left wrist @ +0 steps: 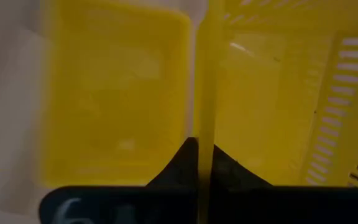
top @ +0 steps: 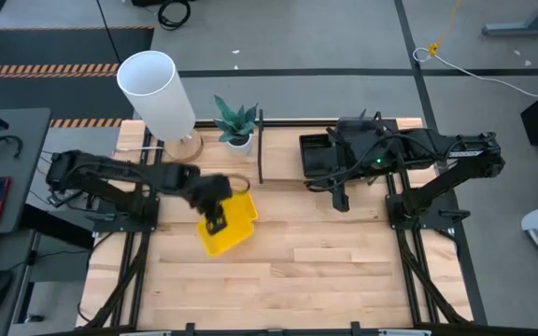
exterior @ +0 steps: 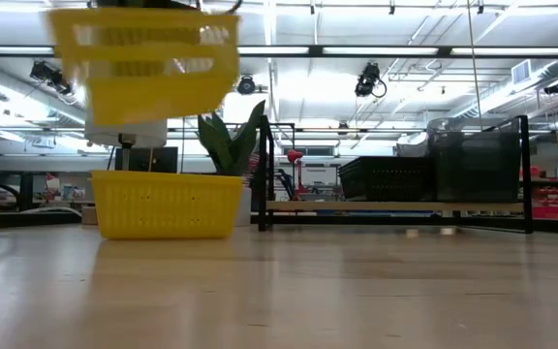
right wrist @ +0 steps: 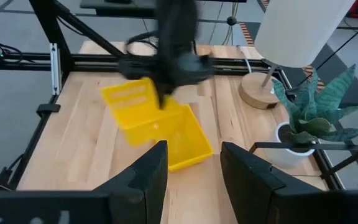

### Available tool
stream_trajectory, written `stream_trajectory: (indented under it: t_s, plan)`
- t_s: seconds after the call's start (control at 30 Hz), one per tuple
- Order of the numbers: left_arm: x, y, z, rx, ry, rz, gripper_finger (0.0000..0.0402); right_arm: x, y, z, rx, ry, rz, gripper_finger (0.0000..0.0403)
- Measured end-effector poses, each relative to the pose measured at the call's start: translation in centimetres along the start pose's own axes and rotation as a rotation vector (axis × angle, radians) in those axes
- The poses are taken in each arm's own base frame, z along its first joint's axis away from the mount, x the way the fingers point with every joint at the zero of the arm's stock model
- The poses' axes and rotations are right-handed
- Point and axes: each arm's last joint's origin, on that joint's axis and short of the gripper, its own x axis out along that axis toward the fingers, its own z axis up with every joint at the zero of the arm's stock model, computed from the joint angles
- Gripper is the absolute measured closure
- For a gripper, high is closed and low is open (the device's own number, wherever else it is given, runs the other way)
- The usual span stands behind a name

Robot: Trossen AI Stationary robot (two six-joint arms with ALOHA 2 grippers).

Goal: Stack baskets on shelf by color
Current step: Stack the bottom yellow basket on top of the top yellow bin

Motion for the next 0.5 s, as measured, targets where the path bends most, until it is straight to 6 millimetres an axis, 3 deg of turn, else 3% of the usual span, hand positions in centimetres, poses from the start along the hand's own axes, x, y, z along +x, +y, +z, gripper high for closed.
stream_trajectory:
  t_s: [0.2,0.5]
  plan:
    - [-1.0,3.7,3.6,-0.011,-0.028,0.165,0.04,0.0,0.1,0.0,0.01,-0.002,0.005,0.0249]
    - [3.4,7.4,5.3,0.132,0.148,0.252,0.0394,0.0,0.1,0.0,0.046,-0.003,0.01,0.0249]
